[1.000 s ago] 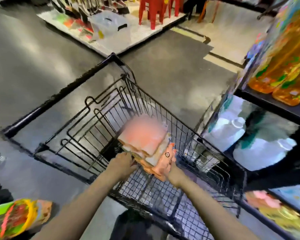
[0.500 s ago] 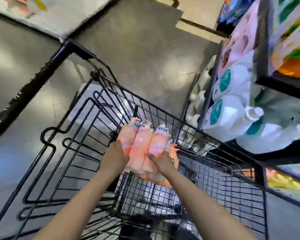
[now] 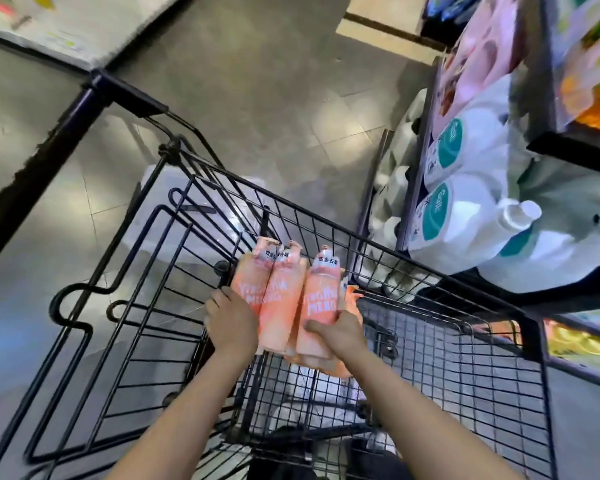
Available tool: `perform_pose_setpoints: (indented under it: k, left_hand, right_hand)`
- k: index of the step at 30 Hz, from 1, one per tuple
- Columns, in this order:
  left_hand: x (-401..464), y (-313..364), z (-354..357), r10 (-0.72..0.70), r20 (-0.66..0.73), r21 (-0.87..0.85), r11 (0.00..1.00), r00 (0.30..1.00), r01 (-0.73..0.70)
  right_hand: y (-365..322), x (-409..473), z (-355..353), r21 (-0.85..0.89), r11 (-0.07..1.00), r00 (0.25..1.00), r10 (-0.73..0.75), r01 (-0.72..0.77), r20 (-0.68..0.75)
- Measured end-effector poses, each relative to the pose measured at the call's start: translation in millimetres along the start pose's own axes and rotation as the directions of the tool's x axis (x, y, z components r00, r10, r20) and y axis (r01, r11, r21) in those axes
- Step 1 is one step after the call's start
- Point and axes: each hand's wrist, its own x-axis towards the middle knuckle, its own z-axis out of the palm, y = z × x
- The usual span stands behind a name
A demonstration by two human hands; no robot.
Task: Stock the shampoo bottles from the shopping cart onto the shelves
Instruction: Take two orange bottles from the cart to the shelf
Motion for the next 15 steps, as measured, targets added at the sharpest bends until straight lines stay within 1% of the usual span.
perform_pose_setpoints:
  k: [4,7,10,13,15]
  left_hand:
    - [1.6,6.9,-3.0,-0.042,0.044,-0.027,0.999,0.998,0.043]
    - [2.1,11.2,-5.6,-0.051,0.058,-0.027,0.998,0.997,0.053]
    - [-3.8,13.4,-3.6,-0.027,0.076,-0.041,0.999,0.997,0.030]
    - [-7.0,15.6,-4.7,-0.029,0.084,-0.100,0.994,0.996,0.038]
    - [-4.1,13.6,-9.9,-0.034,0.109,-0.115,0.992,0.993,0.047]
  right_hand:
    - [9.4,-4.8,-19.5,0.119,0.993,0.999,-0.018,0.012,0.046]
    - [11.2,-8.1,-34.3,0.158,0.987,0.996,-0.006,-0.008,0.090]
    - [12.8,-19.2,-45.2,0.150,0.989,0.989,-0.010,-0.012,0.150]
    - [25.4,-34.5,-47.1,0.191,0.981,0.978,-0.001,-0.040,0.209]
    - [37.6,-44.1,-46.3,0.225,0.973,0.975,0.001,-0.052,0.223]
